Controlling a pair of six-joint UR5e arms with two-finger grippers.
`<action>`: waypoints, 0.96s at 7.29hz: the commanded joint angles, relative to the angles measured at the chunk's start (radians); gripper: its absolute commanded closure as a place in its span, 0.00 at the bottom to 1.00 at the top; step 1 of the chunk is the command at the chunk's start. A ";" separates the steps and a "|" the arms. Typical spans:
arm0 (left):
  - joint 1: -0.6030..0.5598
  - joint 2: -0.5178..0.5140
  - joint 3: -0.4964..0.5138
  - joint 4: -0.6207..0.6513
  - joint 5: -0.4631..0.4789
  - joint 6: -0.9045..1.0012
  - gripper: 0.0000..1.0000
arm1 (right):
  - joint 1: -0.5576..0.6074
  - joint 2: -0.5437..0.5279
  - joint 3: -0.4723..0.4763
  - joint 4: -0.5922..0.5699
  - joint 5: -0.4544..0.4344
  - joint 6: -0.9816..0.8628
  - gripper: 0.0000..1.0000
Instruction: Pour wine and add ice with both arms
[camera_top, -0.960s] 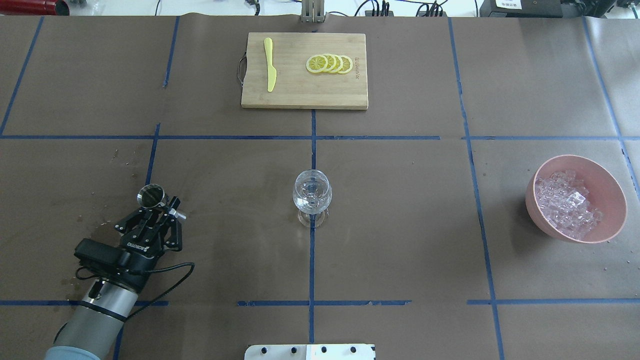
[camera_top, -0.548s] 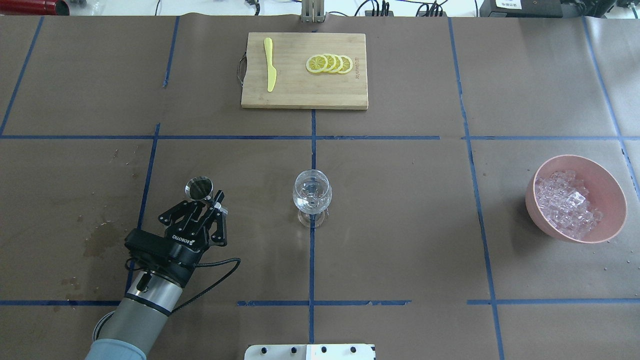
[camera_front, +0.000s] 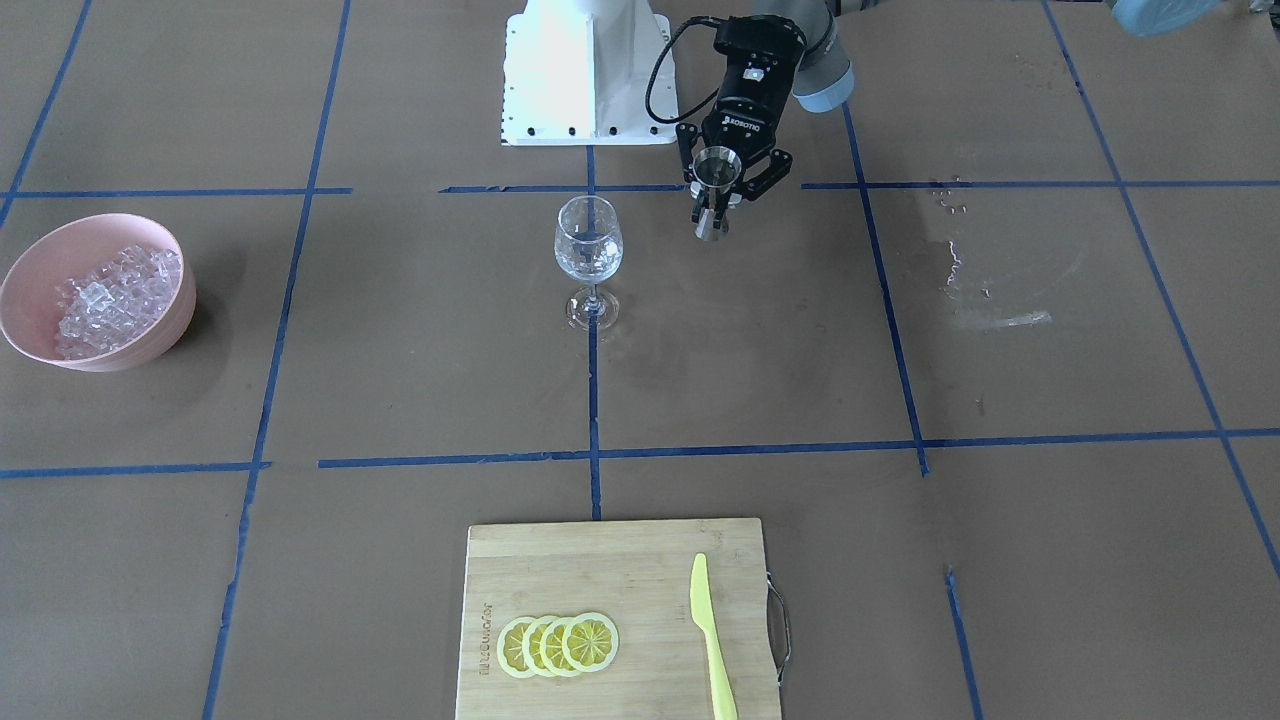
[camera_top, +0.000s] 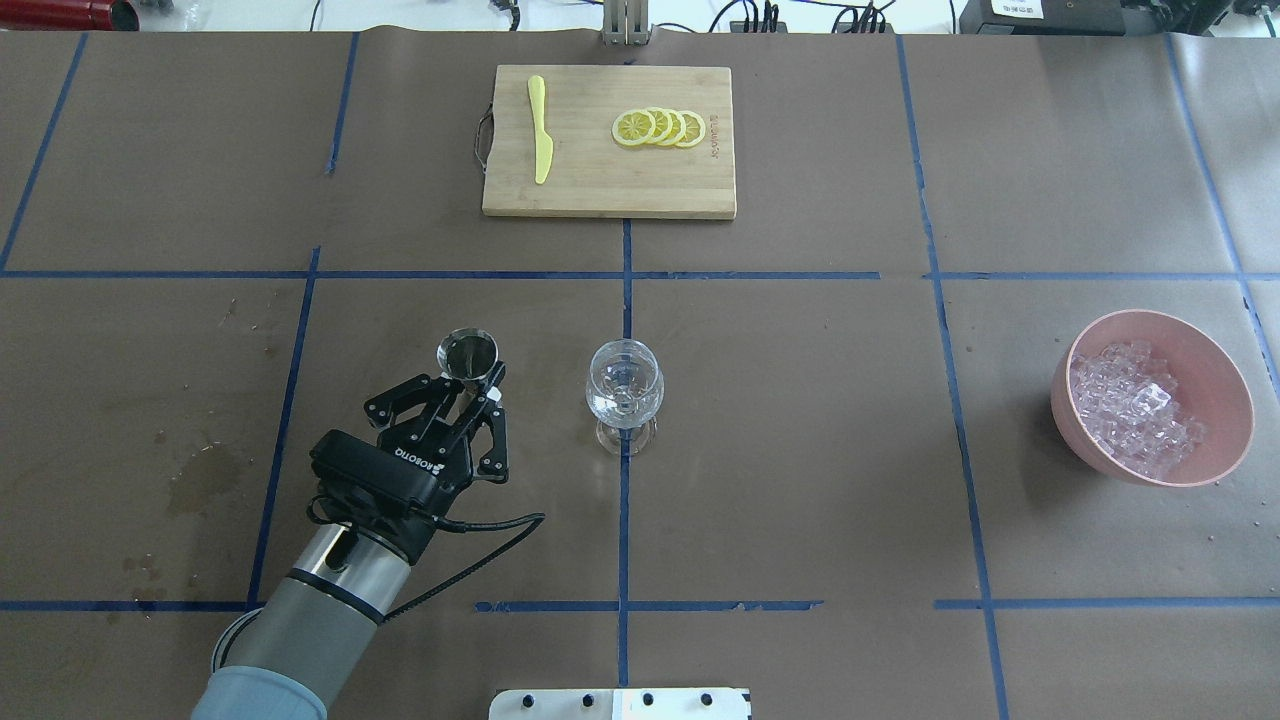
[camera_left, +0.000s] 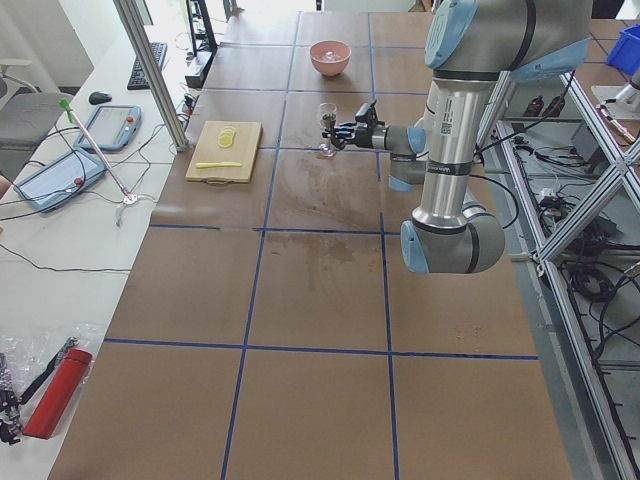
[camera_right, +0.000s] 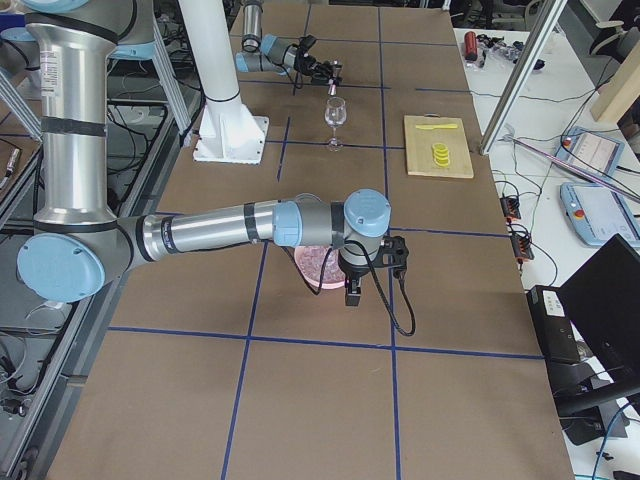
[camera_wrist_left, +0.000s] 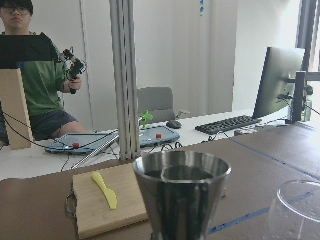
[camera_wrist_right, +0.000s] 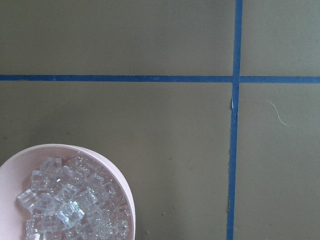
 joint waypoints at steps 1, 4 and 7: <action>0.001 -0.036 -0.009 0.079 -0.007 0.077 1.00 | 0.000 0.002 0.000 0.000 0.000 0.000 0.00; -0.032 -0.063 -0.030 0.290 -0.123 0.097 1.00 | 0.000 0.003 0.002 0.000 0.000 0.001 0.00; -0.055 -0.073 -0.052 0.350 -0.178 0.225 1.00 | 0.000 0.003 0.002 0.000 0.000 0.002 0.00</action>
